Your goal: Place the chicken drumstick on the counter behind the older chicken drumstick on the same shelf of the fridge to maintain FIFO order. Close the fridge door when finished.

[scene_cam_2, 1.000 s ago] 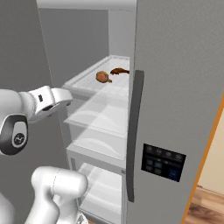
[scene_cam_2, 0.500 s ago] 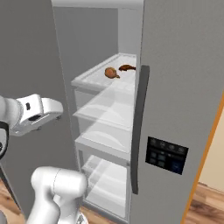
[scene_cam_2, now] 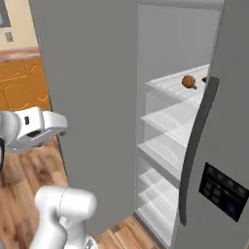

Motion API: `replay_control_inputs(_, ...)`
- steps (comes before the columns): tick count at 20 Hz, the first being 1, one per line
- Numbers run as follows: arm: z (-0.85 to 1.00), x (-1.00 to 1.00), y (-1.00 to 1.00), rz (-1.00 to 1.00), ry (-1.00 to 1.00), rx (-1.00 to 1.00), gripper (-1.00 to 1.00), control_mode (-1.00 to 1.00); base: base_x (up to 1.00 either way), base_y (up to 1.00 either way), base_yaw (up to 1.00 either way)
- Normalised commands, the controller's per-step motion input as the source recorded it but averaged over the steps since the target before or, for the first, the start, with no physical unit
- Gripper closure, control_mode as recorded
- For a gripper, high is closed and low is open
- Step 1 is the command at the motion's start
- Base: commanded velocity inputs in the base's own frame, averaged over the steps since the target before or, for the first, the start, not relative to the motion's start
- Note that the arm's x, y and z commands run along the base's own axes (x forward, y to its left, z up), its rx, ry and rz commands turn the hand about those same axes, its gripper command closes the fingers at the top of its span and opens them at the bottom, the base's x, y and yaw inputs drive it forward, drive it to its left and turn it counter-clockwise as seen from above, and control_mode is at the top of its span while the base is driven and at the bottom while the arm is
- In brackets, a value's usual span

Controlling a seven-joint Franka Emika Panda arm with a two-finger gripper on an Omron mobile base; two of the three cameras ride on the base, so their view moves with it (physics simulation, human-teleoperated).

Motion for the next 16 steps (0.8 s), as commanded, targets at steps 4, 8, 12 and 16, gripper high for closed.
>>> replay_control_inputs(4,0.0,0.0,0.0,0.0,0.0,0.0,-1.0,1.0,-0.34,-0.21,0.89)
replay_control_inputs(8,0.0,0.0,0.0,0.0,0.0,0.0,-1.0,1.0,-0.08,-0.01,0.92)
replay_control_inputs(12,0.0,0.0,0.0,0.0,0.0,0.0,-1.0,1.0,0.01,0.11,0.81)
replay_control_inputs(16,0.0,0.0,0.0,0.0,0.0,0.0,-1.0,1.0,0.51,0.37,0.52)
